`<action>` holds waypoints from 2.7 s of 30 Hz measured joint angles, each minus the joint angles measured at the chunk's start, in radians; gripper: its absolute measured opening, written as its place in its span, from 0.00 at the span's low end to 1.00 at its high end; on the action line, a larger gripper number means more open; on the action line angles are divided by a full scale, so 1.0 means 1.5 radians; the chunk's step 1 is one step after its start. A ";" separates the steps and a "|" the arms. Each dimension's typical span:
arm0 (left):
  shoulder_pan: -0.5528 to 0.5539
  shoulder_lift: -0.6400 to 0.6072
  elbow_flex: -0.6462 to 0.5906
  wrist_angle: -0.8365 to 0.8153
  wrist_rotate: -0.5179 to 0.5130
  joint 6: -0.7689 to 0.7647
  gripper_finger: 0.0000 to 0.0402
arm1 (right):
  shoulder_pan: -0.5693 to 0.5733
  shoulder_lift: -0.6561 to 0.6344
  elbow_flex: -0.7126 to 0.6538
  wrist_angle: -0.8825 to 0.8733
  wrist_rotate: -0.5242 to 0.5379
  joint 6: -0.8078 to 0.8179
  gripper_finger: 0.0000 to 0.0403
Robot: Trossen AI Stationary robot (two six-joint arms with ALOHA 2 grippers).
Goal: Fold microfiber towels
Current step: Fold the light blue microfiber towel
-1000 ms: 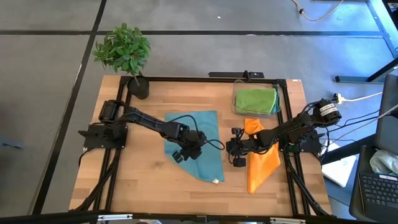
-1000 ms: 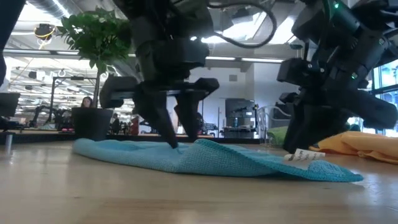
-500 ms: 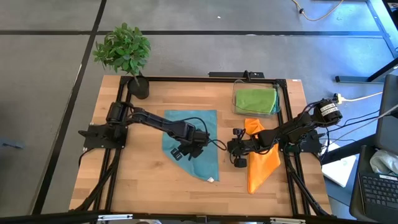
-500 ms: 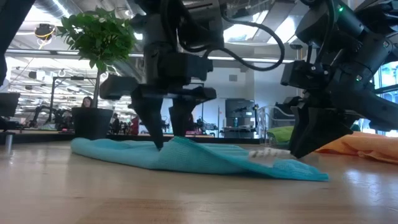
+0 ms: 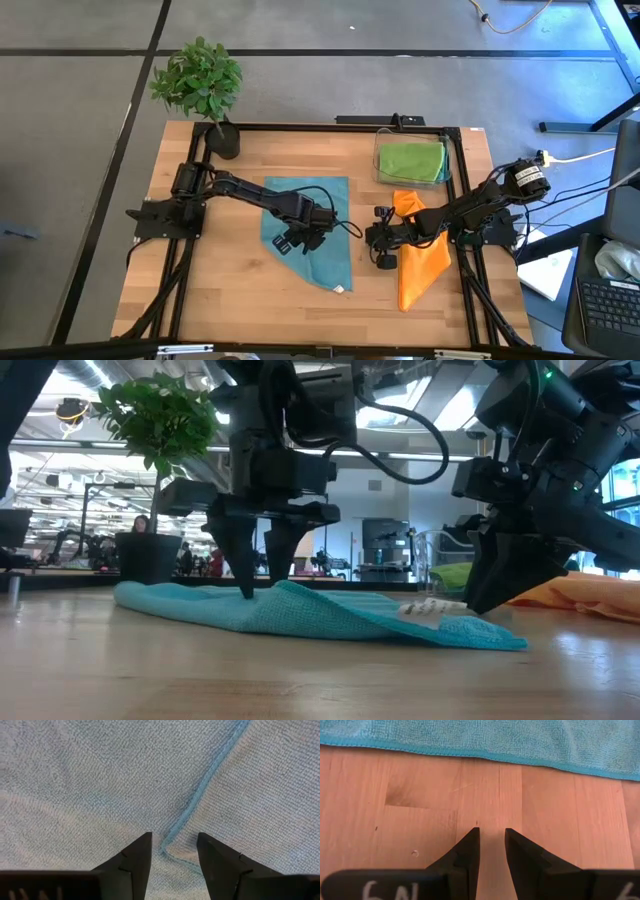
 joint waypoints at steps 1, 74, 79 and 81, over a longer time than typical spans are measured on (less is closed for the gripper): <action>0.000 0.000 0.000 0.000 0.001 0.000 0.38 | 0.000 0.000 0.000 0.000 0.000 0.000 0.23; -0.071 0.022 0.174 -0.365 -0.199 -0.503 0.00 | 0.000 0.000 0.000 0.303 -0.206 -0.002 0.24; -0.084 0.021 0.224 -0.453 -0.208 -0.616 0.00 | 0.000 0.000 0.000 0.323 -0.206 0.019 0.33; -0.093 0.021 0.236 -0.478 -0.207 -0.651 0.00 | 0.006 0.000 0.000 0.324 -0.206 0.033 0.39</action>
